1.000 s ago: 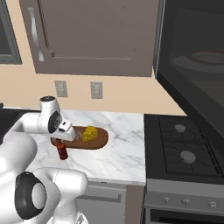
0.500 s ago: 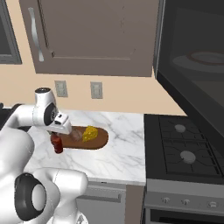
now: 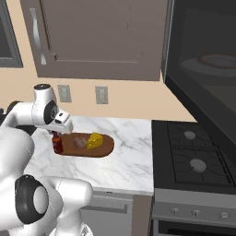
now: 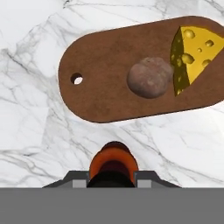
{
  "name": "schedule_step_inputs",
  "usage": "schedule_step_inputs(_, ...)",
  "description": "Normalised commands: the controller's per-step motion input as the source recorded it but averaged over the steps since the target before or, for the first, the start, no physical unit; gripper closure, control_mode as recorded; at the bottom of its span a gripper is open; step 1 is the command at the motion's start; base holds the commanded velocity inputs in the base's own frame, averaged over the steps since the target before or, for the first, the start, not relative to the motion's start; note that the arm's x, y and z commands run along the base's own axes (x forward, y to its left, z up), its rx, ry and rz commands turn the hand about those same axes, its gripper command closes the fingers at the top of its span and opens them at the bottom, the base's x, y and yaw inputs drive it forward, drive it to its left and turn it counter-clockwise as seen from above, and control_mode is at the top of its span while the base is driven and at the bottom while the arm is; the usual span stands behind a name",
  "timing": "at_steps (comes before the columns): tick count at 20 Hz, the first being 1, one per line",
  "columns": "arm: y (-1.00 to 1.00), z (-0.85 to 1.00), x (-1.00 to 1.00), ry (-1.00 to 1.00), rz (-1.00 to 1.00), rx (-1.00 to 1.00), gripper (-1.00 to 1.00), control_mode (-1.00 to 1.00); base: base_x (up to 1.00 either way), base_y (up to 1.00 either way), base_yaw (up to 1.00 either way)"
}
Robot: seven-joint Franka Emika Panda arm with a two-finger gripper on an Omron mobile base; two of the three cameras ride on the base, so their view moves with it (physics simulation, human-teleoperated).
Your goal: Retrieve the reheated potato from the microwave, then place the potato, cheese, and condiment on the cutting board.
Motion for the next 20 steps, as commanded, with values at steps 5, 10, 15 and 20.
schedule_step_inputs(5,0.03,0.00,0.45,0.00,0.00,0.00,1.00,-1.00,0.00,0.00,0.00)
schedule_step_inputs(10,0.00,0.00,0.32,-0.01,0.00,0.00,1.00,-1.00,0.00,0.00,0.00)
schedule_step_inputs(15,0.04,-0.01,0.24,0.00,0.00,0.00,1.00,-1.00,0.00,0.00,0.00)
schedule_step_inputs(20,0.08,-0.13,0.20,0.00,0.00,0.00,1.00,-1.00,0.00,0.00,0.00)
